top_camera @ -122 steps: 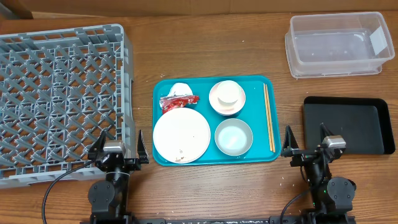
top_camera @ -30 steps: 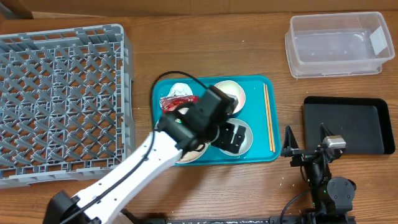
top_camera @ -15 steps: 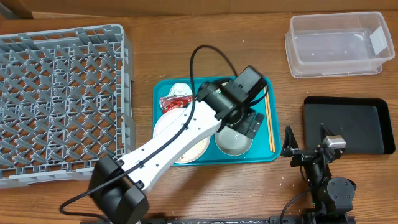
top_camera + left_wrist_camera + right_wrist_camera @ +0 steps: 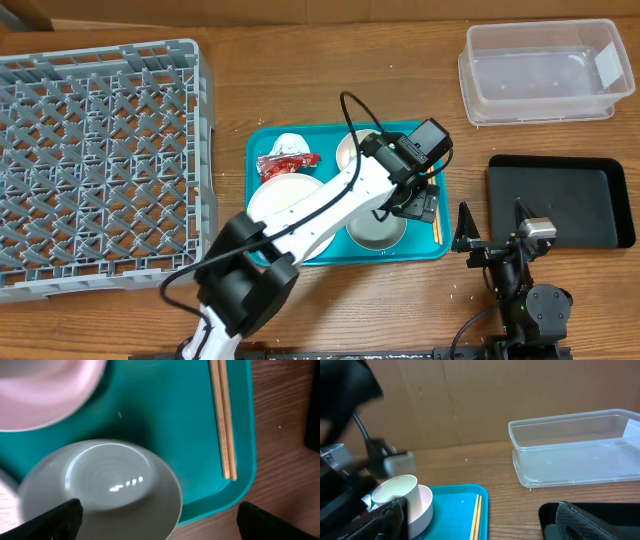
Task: Sort waste into correct bins and load items into the dishwasher
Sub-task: 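Grasp the rim of the grey bowl with the left gripper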
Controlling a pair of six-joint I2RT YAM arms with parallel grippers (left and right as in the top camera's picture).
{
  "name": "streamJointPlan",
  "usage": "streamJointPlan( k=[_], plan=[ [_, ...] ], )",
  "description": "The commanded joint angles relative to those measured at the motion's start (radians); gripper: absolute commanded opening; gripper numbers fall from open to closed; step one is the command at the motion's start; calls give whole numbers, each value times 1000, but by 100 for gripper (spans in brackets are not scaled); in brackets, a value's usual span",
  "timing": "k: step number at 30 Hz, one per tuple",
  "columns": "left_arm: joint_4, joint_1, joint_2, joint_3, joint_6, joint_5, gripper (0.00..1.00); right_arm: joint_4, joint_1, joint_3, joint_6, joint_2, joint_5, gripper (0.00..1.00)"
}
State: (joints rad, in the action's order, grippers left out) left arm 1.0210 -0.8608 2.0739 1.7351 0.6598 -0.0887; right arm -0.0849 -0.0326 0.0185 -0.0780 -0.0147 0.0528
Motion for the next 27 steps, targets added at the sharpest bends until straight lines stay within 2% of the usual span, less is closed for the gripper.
streamJointPlan(
  k=[1, 6, 7, 10, 12, 15, 19, 22, 27],
  plan=[
    [-17, -4, 62, 10, 100, -81, 100, 5, 4, -11, -5, 10, 1, 100],
    [-45, -5, 96, 10, 100, -57, 100, 5, 4, -11, -4, 10, 1, 100],
    [-51, -5, 97, 10, 100, -42, 97, 5, 4, -11, -4, 10, 1, 100],
    [-60, -13, 98, 8, 129, 68, 80, 5, 4, -11, -4, 10, 1, 100],
    [-63, -20, 98, 8, 145, 122, 73, 5, 4, -11, -4, 10, 1, 100],
    [-77, -32, 98, 8, 145, 148, 56, 5, 4, -11, -4, 10, 1, 100],
    [-100, -51, 98, 6, 146, 152, 51, 5, 4, -11, -4, 10, 1, 100],
    [-111, -64, 98, 6, 146, 161, 41, 5, 4, -11, -4, 10, 1, 100],
    [-109, -83, 98, -10, 151, 185, 40, 5, 4, -11, -4, 10, 1, 100]
  ],
)
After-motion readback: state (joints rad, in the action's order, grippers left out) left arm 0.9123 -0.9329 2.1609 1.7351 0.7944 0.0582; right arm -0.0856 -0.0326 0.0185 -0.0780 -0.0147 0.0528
